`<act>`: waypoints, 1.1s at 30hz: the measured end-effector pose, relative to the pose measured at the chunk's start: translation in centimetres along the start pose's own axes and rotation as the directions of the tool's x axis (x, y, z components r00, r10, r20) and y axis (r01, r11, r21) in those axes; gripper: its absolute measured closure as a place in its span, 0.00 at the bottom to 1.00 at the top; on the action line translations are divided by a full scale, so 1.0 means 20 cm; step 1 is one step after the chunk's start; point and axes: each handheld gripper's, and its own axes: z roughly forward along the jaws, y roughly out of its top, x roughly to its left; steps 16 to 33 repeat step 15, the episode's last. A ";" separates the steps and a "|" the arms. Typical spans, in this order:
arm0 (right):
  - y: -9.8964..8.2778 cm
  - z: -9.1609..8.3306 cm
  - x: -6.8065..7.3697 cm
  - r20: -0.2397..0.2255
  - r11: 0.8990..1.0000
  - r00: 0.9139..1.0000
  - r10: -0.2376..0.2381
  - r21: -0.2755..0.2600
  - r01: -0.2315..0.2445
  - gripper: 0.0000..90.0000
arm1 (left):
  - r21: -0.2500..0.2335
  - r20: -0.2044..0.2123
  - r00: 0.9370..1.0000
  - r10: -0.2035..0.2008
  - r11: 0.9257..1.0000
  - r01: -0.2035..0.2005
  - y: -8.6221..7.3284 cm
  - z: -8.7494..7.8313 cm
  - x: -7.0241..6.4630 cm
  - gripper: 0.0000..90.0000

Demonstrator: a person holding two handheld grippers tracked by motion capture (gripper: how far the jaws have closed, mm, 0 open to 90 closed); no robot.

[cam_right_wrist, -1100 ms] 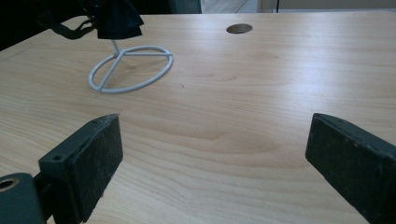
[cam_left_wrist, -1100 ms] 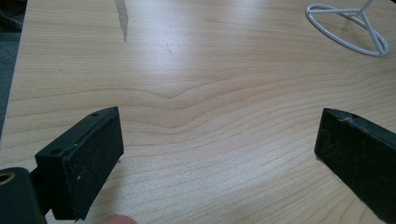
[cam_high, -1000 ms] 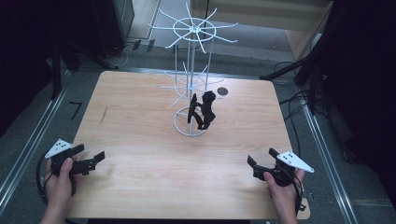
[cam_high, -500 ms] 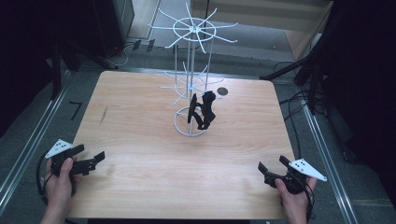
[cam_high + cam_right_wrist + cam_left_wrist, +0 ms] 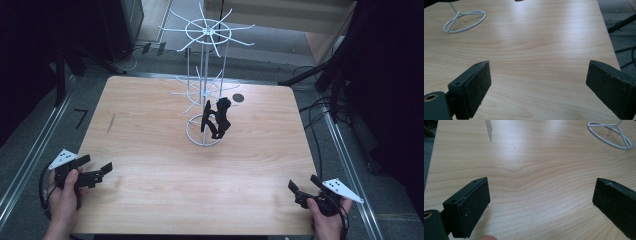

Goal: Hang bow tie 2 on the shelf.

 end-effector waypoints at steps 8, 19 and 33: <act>-0.04 -0.05 -0.06 0.025 1.000 0.999 0.029 -0.003 -0.029 0.11 | -0.002 -0.002 1.000 -0.004 1.000 0.004 0.00 0.00 0.00 0.02; -0.05 -0.07 -0.07 0.033 0.999 0.998 0.043 -0.009 -0.043 0.14 | -0.002 -0.004 1.000 -0.003 1.000 0.003 0.00 0.00 0.00 0.02; -0.05 -0.07 -0.07 0.033 0.999 0.998 0.043 -0.009 -0.043 0.14 | -0.002 -0.004 1.000 -0.003 1.000 0.003 0.00 0.00 0.00 0.02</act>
